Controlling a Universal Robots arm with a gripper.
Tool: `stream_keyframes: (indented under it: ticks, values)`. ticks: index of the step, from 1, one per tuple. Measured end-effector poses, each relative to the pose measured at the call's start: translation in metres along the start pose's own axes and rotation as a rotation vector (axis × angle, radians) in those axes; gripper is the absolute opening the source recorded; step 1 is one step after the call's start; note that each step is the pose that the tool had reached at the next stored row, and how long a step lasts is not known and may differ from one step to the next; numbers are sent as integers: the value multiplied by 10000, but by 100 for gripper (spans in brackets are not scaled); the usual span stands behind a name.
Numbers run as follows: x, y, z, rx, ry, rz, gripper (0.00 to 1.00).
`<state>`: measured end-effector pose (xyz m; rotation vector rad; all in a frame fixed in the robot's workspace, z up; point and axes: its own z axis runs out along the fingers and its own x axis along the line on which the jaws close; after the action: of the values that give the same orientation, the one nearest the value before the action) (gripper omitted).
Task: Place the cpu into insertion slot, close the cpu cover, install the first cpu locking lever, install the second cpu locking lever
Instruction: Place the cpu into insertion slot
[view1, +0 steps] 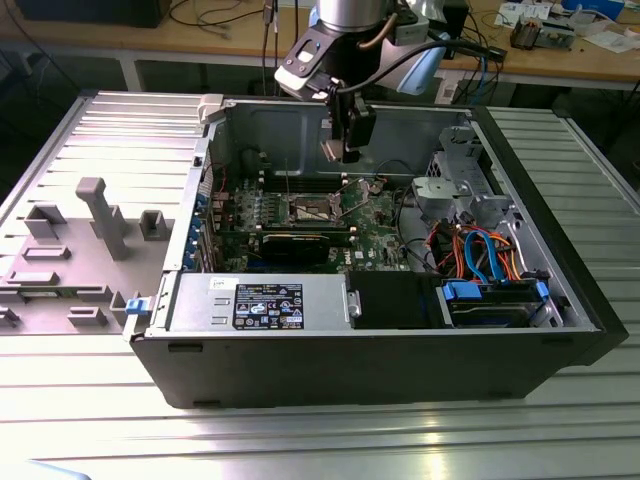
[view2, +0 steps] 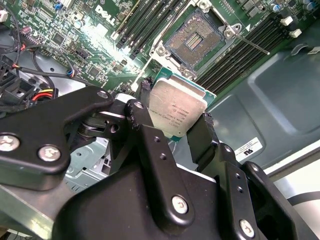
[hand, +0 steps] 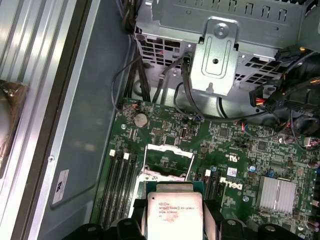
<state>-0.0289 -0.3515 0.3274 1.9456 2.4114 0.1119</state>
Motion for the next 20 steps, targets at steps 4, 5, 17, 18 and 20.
stream_keyframes:
  ticks: [4,5,17,18,20]
  values:
    - [0,-1,11,2,-5,53,54]
    - [0,-2,16,3,-5,61,54]
    - [-1,-6,50,0,-37,431,54]
    - [-1,-6,51,1,-38,433,54]
    - [0,-6,53,1,-37,435,54]
